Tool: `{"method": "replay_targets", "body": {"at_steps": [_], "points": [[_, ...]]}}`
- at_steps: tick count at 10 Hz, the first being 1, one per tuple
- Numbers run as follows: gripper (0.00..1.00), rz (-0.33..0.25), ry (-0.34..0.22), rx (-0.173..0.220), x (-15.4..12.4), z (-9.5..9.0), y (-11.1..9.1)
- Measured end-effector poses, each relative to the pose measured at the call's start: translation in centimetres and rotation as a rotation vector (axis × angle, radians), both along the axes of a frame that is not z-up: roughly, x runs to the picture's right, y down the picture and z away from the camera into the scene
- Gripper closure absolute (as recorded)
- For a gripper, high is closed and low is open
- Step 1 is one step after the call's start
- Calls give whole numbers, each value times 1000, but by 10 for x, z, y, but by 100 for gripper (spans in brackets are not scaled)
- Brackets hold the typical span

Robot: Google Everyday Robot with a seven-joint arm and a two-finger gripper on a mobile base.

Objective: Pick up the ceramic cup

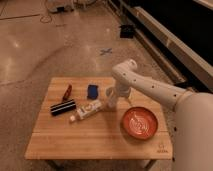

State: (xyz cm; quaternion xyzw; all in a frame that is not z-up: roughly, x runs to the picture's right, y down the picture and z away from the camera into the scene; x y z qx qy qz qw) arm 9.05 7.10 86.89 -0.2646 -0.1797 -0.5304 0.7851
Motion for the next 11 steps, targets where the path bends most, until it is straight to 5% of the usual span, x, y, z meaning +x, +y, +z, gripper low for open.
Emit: {"method": "replay_targets", "body": {"at_steps": [6, 9, 11], "points": [[96, -9, -43, 20, -4, -10, -2], [98, -2, -95, -9, -10, -23, -3], [77, -12, -79, 11, -12, -38, 2]]}}
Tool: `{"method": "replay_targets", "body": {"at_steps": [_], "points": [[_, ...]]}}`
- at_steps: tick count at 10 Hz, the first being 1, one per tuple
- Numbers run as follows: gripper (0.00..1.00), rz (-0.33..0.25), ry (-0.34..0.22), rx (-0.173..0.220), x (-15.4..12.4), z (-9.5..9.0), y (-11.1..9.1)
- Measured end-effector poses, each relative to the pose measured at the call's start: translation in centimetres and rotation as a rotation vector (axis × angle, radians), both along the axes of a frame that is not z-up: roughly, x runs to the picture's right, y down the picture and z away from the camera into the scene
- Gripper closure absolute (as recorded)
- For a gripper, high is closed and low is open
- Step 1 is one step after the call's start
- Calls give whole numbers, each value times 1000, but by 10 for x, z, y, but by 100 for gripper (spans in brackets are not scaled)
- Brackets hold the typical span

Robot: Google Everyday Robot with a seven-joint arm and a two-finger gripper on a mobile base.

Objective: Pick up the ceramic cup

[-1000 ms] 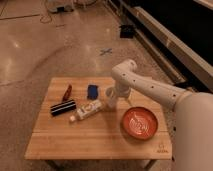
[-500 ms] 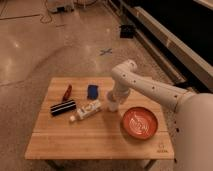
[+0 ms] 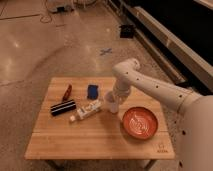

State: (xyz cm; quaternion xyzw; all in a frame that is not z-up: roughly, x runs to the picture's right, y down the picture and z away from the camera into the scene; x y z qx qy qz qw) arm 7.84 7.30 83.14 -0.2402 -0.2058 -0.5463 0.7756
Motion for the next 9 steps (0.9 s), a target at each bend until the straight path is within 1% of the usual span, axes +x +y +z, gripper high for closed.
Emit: {"method": "replay_targets", "body": {"at_steps": [1, 2, 3, 4, 5, 6, 7, 8, 9], "points": [[73, 4, 6, 5, 1, 0, -5], [73, 5, 2, 2, -3, 5, -9], [73, 4, -5, 0, -3, 4, -16], [73, -4, -1, -8, 1, -2, -16], [73, -17, -8, -2, -8, -13, -21], [73, -18, -13, -4, -15, -17, -19], [73, -16, -9, 3, -12, -15, -22], [73, -19, -9, 4, -7, -10, -28], [73, -26, -16, 3, -9, -9, -33]]}}
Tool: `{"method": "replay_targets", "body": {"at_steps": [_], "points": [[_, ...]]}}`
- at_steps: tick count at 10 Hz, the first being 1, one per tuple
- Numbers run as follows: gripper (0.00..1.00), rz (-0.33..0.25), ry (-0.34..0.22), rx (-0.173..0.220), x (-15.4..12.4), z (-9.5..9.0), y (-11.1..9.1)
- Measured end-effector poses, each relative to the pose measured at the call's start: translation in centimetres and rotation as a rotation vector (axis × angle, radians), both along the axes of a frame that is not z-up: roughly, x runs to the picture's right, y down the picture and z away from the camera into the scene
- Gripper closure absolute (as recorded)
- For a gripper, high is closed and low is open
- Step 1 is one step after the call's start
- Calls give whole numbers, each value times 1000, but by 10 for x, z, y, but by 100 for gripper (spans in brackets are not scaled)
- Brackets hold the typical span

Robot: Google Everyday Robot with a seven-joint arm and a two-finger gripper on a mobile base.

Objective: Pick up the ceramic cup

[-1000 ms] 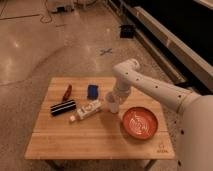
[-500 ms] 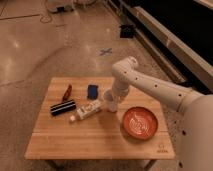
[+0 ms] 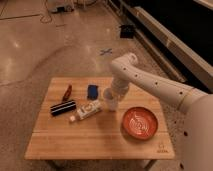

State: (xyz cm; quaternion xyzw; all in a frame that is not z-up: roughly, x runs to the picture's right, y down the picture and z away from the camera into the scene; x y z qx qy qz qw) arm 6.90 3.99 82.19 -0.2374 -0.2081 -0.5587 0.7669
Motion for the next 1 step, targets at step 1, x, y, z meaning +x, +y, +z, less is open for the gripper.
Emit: {"method": "replay_targets", "body": {"at_steps": [1], "points": [[73, -5, 1, -2, 0, -3, 1]]}}
